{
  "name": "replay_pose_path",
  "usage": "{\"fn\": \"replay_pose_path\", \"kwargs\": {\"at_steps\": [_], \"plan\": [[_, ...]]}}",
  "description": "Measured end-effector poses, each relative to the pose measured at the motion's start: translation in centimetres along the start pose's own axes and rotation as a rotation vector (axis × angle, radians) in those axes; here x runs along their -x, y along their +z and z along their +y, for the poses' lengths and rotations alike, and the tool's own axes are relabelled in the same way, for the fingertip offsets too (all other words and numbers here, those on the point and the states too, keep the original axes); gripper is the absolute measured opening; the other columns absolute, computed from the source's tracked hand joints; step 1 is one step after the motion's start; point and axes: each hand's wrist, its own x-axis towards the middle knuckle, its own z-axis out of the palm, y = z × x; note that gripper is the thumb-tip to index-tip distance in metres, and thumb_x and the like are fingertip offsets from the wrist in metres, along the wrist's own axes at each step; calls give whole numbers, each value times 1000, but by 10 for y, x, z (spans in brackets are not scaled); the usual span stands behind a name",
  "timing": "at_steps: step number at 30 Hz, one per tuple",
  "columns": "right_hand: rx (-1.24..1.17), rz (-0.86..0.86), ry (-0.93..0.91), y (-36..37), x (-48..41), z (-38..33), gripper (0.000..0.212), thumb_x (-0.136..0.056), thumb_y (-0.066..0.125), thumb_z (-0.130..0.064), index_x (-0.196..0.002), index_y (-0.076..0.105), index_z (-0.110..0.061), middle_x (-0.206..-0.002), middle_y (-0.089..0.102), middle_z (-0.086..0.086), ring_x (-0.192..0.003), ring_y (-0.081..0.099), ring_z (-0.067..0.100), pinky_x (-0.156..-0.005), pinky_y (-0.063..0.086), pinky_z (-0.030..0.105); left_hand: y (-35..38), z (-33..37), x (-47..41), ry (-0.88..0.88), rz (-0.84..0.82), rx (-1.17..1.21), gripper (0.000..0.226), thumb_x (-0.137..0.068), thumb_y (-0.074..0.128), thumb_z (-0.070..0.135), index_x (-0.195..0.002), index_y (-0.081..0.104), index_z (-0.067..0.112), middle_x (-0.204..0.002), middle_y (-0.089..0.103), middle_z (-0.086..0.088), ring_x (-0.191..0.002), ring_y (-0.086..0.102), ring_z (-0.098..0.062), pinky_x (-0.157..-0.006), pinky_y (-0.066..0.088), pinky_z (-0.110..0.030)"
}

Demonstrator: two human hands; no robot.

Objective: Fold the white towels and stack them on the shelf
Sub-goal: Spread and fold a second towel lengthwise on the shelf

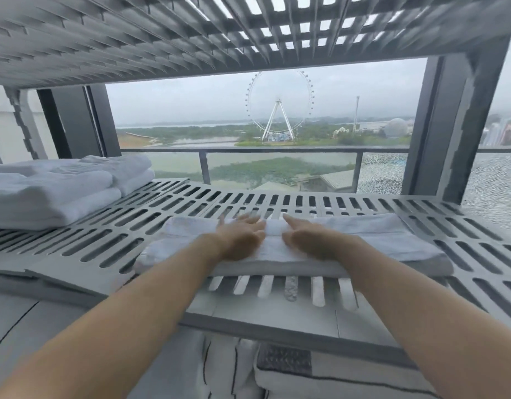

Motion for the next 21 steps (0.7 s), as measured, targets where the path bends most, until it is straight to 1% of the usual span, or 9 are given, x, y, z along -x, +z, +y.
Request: {"fn": "replay_pose_path", "kwargs": {"at_steps": [2,4,7,10,12,14,16,18,21], "plan": [[-166,10,-45,-8,7,4,53,-92,39,-20,-141,25,-7,-149,28,15,-134,29,27,-110,23,37,7,50,-10,106,-14,89,56,-94,12,37,-148,10,22,-157,3,3,-143,-1,-13,-113,-2,-57],[-64,-9,-36,-14,14,26,45,-95,34,-27,-137,34,-11,-147,34,14,-131,35,25,-108,27,37,14,72,-16,78,-10,118,56,-94,13,41,-148,7,26,-157,2,7,-143,0,-11,-113,-3,-53],[273,-1,37,-30,28,77,56,-94,18,-52,-145,15,-30,-156,11,-2,-142,10,17,-115,6,44,17,70,-13,32,-22,97,56,-96,15,45,-147,4,24,-157,1,8,-142,-1,-9,-116,0,-47],[336,23,45,-44,42,106,59,-91,16,-58,-145,12,-33,-156,8,-2,-142,6,19,-113,2,41,11,72,-8,-26,-65,122,57,-96,16,48,-147,5,27,-156,0,9,-142,-1,-7,-115,-1,-43],[323,28,8,-46,46,107,59,-92,18,-56,-145,14,-31,-156,12,0,-142,9,21,-113,5,42,6,87,-13,-115,-86,135,57,-95,19,43,-148,8,24,-157,2,8,-142,2,-9,-114,1,-43],[276,51,-28,-46,48,104,55,-94,25,-50,-143,24,-25,-153,22,3,-139,20,23,-114,14,42,7,110,-18,-157,-49,180,55,-96,21,35,-147,13,19,-157,6,3,-143,6,-15,-116,3,-46],[140,81,-34,-51,53,105,45,-94,36,-38,-137,38,-22,-148,35,4,-133,33,24,-110,26,40,15,126,-21,-128,13,164,53,-94,18,37,-147,11,29,-156,3,7,-143,4,-16,-114,0,-53],[58,84,-45,-59,60,110,39,-94,40,-30,-132,45,-21,-143,42,5,-127,40,24,-105,31,36,20,127,-21,-110,20,103,52,-93,14,42,-145,5,41,-156,0,9,-143,2,-14,-111,-2,-56],[112,51,-73,-69,72,120,36,-95,41,-30,-128,49,-20,-141,44,6,-125,42,24,-102,31,34,18,123,-19,-113,-5,84,51,-94,14,44,-144,4,44,-157,0,9,-143,1,-13,-111,-2,-56]]}}
